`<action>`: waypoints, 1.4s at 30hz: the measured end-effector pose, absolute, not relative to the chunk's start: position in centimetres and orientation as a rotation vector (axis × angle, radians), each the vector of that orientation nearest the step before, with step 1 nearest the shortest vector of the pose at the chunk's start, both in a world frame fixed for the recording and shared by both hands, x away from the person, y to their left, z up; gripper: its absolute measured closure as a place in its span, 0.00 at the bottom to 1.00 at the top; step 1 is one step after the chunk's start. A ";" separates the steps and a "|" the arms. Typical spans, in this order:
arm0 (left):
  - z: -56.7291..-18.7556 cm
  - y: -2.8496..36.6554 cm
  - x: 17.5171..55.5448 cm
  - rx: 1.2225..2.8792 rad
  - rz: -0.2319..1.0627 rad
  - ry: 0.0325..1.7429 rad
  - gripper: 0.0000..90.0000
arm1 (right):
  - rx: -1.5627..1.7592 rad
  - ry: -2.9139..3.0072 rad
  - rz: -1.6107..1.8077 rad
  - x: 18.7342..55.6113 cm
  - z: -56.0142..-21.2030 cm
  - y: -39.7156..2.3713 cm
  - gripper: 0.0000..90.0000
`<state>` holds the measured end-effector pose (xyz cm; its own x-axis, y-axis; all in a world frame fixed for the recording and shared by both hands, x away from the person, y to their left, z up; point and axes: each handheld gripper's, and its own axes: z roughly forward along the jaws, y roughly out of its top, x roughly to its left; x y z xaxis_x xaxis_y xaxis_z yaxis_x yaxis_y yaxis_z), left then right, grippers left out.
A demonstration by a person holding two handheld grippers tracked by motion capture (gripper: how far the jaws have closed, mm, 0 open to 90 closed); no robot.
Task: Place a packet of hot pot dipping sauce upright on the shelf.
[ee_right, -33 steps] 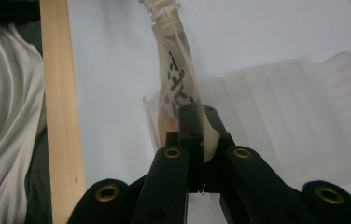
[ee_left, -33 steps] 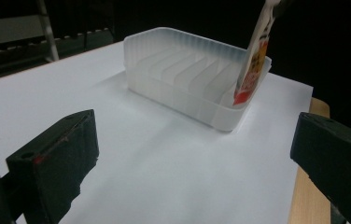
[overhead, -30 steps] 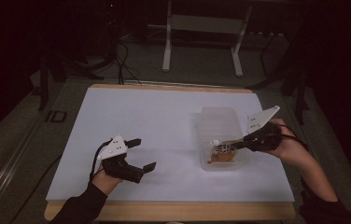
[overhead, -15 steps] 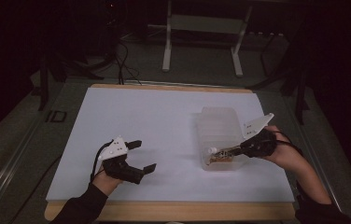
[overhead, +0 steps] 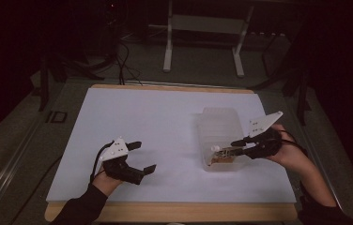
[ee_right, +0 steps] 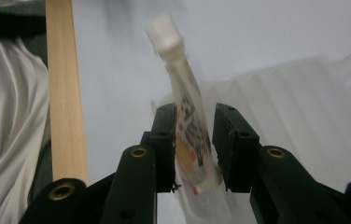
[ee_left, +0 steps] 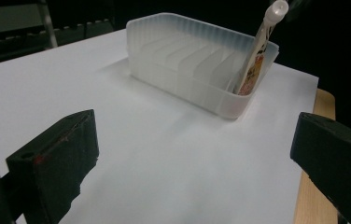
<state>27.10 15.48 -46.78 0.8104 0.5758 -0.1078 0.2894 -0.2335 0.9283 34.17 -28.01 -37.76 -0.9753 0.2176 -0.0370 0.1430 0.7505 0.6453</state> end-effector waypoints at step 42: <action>-47.1 15.5 25.2 1.874 0.315 0.603 0.02 | 0.288 2.661 1.472 26.2 -40.5 -27.2 0.18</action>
